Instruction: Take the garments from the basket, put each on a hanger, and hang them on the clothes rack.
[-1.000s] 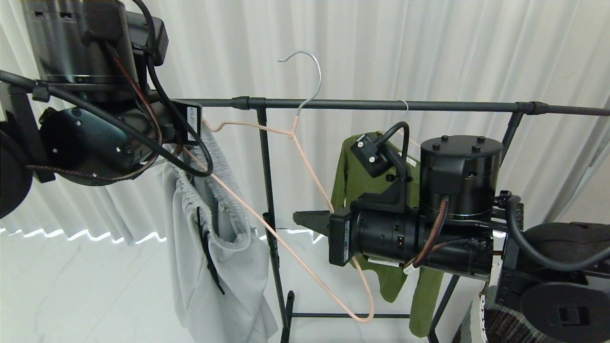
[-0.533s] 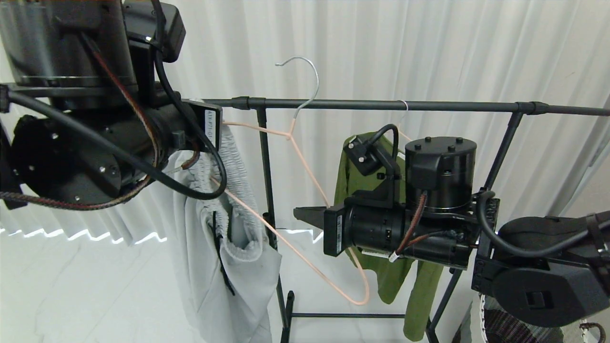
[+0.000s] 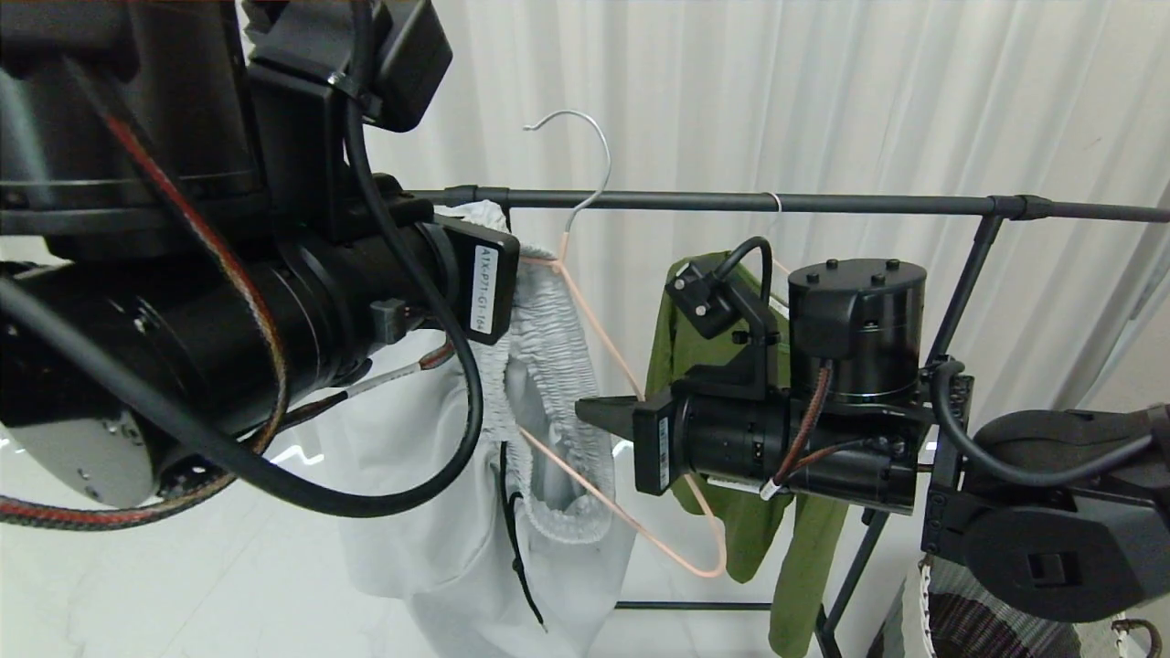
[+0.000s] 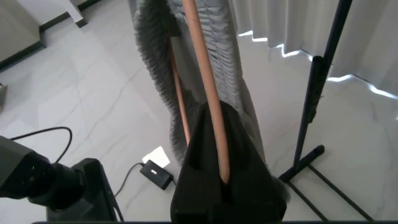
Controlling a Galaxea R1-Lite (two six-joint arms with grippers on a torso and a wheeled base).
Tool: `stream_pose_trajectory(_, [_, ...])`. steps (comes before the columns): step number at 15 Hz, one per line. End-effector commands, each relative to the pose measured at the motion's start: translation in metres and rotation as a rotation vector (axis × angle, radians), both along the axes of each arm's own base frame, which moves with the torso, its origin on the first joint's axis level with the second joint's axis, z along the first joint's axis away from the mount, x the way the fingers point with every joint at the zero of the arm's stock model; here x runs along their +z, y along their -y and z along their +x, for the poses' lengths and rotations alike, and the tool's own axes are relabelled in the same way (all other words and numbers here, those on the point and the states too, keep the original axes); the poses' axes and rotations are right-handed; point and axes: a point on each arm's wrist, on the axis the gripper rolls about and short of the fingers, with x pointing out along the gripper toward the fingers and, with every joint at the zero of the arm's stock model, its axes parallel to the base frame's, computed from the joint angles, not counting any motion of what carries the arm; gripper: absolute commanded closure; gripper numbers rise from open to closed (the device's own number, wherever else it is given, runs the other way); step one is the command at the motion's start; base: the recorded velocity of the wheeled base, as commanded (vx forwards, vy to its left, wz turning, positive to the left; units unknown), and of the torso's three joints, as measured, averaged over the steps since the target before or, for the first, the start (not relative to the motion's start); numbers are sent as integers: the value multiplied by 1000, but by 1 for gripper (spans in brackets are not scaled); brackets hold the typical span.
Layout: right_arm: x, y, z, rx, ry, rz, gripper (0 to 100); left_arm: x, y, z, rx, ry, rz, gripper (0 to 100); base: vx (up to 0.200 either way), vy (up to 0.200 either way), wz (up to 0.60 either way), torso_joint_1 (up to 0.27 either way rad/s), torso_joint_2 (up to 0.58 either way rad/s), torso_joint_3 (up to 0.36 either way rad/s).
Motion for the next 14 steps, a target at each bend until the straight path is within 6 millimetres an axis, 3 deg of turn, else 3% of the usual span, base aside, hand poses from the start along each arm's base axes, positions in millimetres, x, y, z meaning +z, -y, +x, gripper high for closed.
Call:
stream_pose_trajectory(1, [4, 3, -2, 0, 13, 6, 100, 0, -2, -3, -17, 0, -3, 100, 0, 0, 0, 0, 0, 0])
stream_pose_trajectory(7, [17, 27, 6, -46, 118, 0, 100, -5, -18, -21, -131, -9, -17, 100, 0, 0, 0, 0, 0, 0])
stream_pose_trajectory(14, [35, 35, -2, -43, 195, 74, 100, -5, -7, -32, -219, -2, -22, 100, 0, 0, 0, 0, 0, 0])
